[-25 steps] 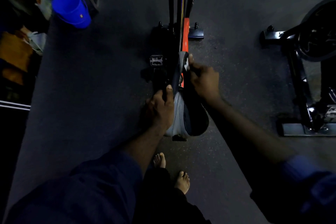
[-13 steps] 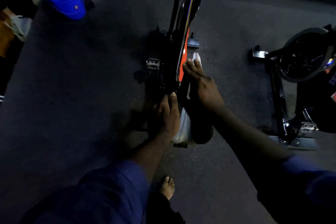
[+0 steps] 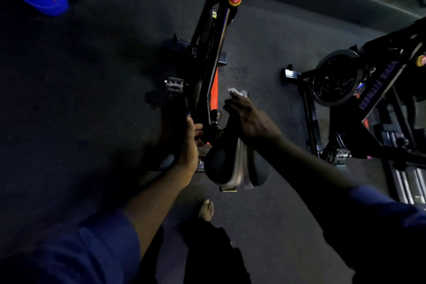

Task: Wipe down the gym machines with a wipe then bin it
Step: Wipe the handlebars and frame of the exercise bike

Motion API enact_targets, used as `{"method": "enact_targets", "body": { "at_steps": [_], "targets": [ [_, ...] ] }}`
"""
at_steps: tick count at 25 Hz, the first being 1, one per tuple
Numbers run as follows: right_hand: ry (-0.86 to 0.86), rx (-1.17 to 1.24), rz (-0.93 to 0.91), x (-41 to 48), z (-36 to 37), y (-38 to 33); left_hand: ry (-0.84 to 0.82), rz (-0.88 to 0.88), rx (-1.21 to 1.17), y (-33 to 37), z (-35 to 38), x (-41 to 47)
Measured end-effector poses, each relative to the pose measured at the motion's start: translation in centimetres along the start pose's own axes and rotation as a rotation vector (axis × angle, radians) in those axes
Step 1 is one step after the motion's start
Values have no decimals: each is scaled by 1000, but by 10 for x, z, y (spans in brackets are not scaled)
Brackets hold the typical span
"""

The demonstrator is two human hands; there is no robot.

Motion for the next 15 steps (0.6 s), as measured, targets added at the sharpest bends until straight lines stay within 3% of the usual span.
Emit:
{"method": "enact_targets", "body": {
  "at_steps": [1, 3, 7, 12, 15],
  "targets": [
    [51, -18, 40, 9, -9, -1, -2, -10, 0, 1, -1, 3],
    [-14, 58, 166, 6, 7, -16, 6, -13, 13, 6, -3, 4],
    [-185, 10, -45, -26, 35, -40, 45, 11, 52, 14, -2, -1],
    [-22, -74, 137, 29, -10, 15, 40, -77, 8, -7, 3, -5],
    [-32, 77, 205, 0, 22, -22, 51, -86, 34, -1, 4, -13]
  ]
}}
Point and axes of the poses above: each hand's wrist, its own x-axis towards the middle knuckle, its own z-axis out of the palm, y = z × x, the point moved 4 cm from there along x, towards the middle knuckle, and after that the axes turned 15 degrees about -y, right-handed, at the moved point
